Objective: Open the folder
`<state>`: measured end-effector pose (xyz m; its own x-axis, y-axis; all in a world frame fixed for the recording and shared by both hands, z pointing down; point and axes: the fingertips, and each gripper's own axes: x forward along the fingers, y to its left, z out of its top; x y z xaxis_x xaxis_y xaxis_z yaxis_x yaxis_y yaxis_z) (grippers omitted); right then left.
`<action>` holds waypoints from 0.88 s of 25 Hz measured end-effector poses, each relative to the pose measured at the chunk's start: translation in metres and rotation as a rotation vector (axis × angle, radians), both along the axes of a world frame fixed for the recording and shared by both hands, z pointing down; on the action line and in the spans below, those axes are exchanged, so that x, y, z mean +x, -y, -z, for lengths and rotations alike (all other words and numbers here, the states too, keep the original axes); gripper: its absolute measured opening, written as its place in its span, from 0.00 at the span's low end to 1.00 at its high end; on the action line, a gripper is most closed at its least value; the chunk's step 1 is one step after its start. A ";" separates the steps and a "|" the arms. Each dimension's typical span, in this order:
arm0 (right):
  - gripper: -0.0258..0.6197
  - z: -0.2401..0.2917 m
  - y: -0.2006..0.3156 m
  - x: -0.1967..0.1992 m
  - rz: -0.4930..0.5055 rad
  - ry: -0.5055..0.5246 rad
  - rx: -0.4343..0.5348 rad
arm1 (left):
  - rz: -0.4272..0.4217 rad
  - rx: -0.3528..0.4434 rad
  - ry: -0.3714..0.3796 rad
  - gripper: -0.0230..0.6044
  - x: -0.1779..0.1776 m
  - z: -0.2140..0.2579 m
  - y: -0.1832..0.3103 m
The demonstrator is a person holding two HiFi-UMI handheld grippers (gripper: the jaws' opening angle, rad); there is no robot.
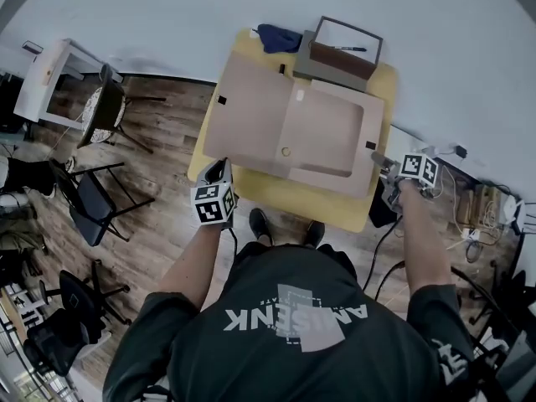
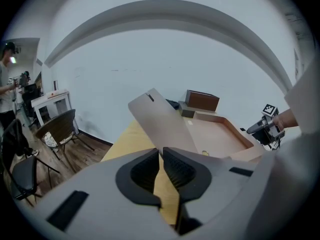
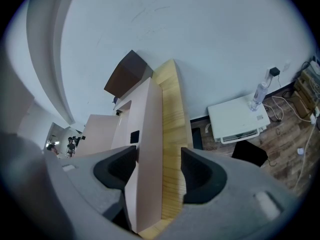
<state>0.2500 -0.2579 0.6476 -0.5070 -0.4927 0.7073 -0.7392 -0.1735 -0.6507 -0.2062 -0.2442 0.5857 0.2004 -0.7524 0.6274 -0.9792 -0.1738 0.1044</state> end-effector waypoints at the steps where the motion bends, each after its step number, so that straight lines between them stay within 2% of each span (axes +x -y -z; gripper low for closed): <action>1: 0.46 0.000 -0.001 -0.001 -0.009 0.001 -0.002 | 0.006 -0.014 0.000 0.08 -0.004 -0.006 0.001; 12: 0.46 0.000 -0.005 -0.007 -0.061 -0.007 -0.021 | 0.021 -0.121 0.014 0.12 -0.031 -0.053 0.020; 22: 0.46 0.000 -0.009 -0.008 -0.069 -0.060 -0.034 | 0.051 -0.191 0.010 0.16 -0.040 -0.086 0.026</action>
<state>0.2419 -0.2494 0.6477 -0.4292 -0.5000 0.7522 -0.7622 -0.2463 -0.5986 -0.2464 -0.2700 0.6721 0.1577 -0.6286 0.7616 -0.9875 -0.1015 0.1207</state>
